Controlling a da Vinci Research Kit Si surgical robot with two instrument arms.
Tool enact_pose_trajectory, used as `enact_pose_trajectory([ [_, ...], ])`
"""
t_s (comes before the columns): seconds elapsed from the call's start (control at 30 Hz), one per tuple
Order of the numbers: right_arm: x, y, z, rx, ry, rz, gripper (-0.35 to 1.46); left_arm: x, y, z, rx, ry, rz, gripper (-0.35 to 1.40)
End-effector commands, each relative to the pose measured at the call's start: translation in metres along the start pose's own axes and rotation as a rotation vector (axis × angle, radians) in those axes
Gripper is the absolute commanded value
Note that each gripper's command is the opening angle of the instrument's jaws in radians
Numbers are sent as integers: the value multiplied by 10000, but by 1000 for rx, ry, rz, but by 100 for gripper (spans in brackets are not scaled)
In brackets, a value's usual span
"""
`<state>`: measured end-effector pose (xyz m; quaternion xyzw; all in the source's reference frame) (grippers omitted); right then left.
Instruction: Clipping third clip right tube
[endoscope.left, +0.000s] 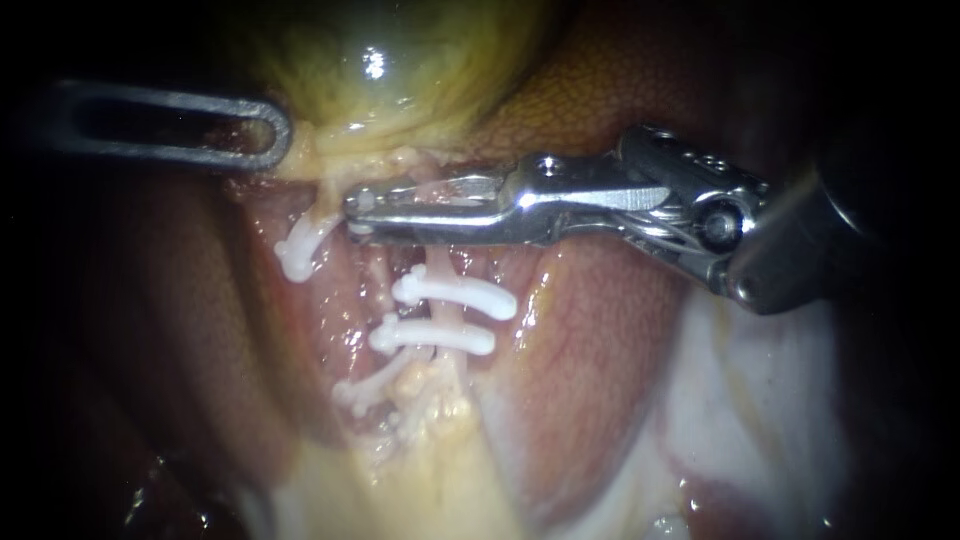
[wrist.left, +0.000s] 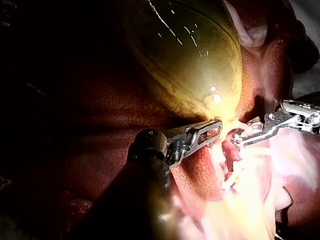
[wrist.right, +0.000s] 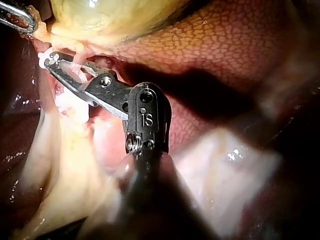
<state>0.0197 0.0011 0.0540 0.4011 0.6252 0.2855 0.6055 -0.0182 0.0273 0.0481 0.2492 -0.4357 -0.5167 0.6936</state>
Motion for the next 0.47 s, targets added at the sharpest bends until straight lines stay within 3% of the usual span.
enact_pose_trajectory([
  [0.03, 0, 0, 0, 1, 0, 0, -35, 0, 0, 0, 0, 0, 0, -35],
  [0.47, 0, -1, 0, 13, -5, 0, -35, 1, 0, 1, -1, 0, 1, -35],
])
